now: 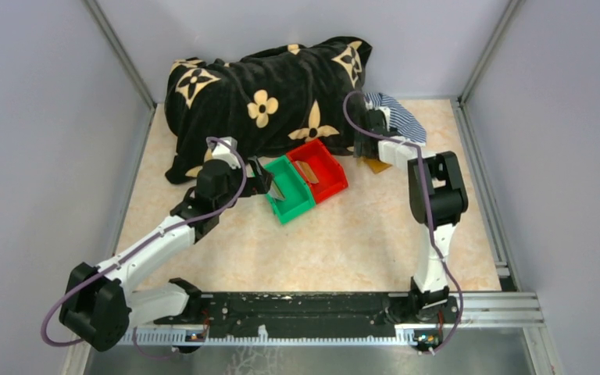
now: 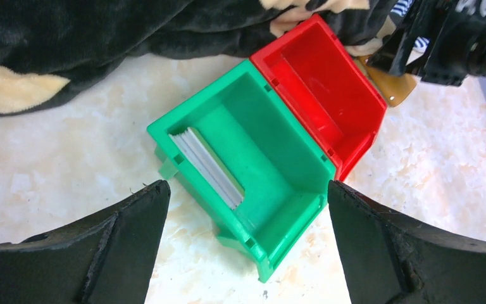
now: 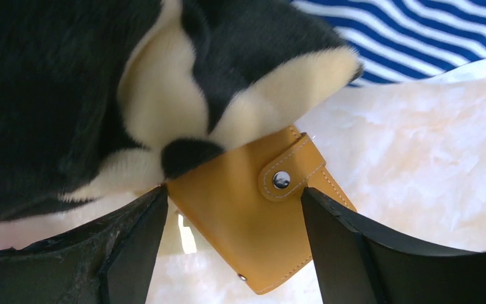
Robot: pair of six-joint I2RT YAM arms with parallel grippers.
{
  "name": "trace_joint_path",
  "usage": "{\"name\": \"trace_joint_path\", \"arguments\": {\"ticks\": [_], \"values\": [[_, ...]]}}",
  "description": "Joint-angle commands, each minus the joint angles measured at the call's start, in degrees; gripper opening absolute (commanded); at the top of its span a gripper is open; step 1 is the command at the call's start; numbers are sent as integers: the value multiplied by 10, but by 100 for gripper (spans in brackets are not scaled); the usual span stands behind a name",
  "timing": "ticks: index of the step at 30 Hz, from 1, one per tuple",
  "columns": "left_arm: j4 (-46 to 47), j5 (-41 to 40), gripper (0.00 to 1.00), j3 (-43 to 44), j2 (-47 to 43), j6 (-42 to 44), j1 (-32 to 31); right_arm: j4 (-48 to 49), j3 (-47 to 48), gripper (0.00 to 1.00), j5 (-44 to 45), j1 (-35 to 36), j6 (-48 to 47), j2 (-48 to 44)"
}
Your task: Take the credit cards out of the card holder
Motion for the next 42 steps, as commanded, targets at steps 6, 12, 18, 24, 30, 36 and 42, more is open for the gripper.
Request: {"name": "trace_joint_path", "arguments": {"ticks": [6, 12, 18, 24, 30, 36, 42], "values": [[-20, -13, 100, -12, -27, 12, -5, -4, -10, 60, -12, -19, 6, 0], [-21, -14, 100, -8, -29, 13, -5, 15, -124, 58, -113, -18, 41, -70], [-38, -18, 100, 12, -14, 9, -5, 64, -282, 60, -200, 26, 101, -180], [-24, 12, 100, 9, -8, 3, -5, 26, -359, 61, -172, 120, 147, -310], [-8, 37, 100, -1, 4, -8, -8, -45, -385, 61, -139, 184, 196, -446], [27, 69, 100, -18, 0, -15, -14, -83, -345, 60, -59, 183, 176, -472], [52, 104, 100, -41, 0, -34, -32, -56, -308, 36, -42, 183, 186, -392]]}}
